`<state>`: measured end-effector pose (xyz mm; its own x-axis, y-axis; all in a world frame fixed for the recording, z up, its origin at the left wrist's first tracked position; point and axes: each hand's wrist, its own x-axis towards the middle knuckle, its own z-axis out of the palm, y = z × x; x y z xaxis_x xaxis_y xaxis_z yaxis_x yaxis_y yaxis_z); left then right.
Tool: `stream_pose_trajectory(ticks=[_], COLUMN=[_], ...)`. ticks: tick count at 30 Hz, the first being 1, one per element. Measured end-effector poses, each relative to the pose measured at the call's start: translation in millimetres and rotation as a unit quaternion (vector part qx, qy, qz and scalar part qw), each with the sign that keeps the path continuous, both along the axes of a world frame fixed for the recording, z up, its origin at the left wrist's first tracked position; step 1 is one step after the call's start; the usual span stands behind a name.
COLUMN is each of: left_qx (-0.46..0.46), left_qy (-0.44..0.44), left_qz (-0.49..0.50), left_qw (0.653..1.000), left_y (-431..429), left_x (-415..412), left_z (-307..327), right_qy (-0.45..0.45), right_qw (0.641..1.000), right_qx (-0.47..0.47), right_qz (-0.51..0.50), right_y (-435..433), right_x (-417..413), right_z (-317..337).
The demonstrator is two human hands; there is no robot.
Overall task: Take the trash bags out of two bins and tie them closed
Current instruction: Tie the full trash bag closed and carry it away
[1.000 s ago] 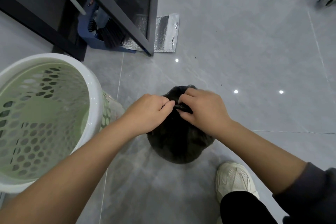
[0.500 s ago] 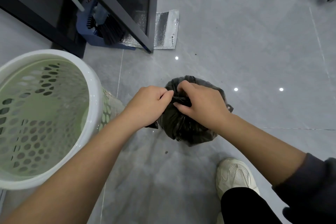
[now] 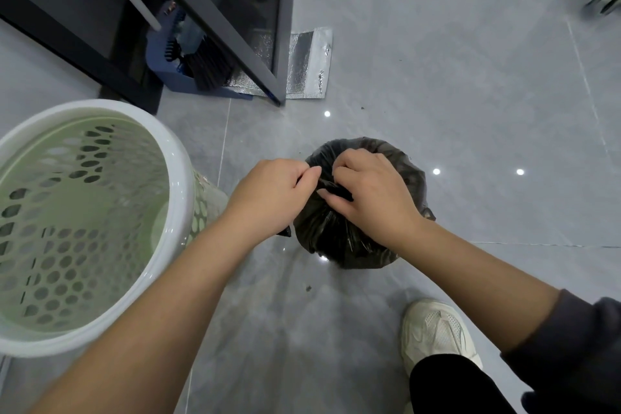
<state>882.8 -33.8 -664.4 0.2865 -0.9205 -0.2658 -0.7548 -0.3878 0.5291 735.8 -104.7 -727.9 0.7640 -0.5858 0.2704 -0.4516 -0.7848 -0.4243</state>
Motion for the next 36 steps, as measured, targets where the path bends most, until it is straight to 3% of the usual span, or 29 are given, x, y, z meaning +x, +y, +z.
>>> stream_pose_trajectory(ticks=[11,14,24,30,33,36], left_qx=[0.025,0.021,0.019,0.009,0.015,0.017], left_qy=[-0.087,-0.101,-0.095,-0.101,-0.095,-0.096], left_qz=[-0.044,-0.058,-0.072,-0.077,-0.072,-0.069], left_qw=[0.995,0.993,0.993,0.992,0.993,0.993], left_y=[-9.3,-10.7,0.6,-1.0,-2.1,-1.9], left_x=[11.2,13.8,24.4,25.7,27.7,28.9], left_z=[6.3,7.0,8.5,12.4,12.1,11.0], right_qy=[0.083,0.070,-0.024,0.018,0.056,0.082], right_qw=[0.994,0.995,0.998,0.994,0.995,0.997], right_qx=[0.039,0.051,-0.051,-0.103,-0.079,0.004], right_qz=[-0.058,-0.044,-0.005,-0.029,-0.030,0.007], right_y=[0.6,-0.5,-0.5,-1.4,0.6,1.0], right_x=[9.5,8.2,11.0,16.2,17.9,16.6], right_z=[13.6,15.5,15.3,16.9,18.6,21.3])
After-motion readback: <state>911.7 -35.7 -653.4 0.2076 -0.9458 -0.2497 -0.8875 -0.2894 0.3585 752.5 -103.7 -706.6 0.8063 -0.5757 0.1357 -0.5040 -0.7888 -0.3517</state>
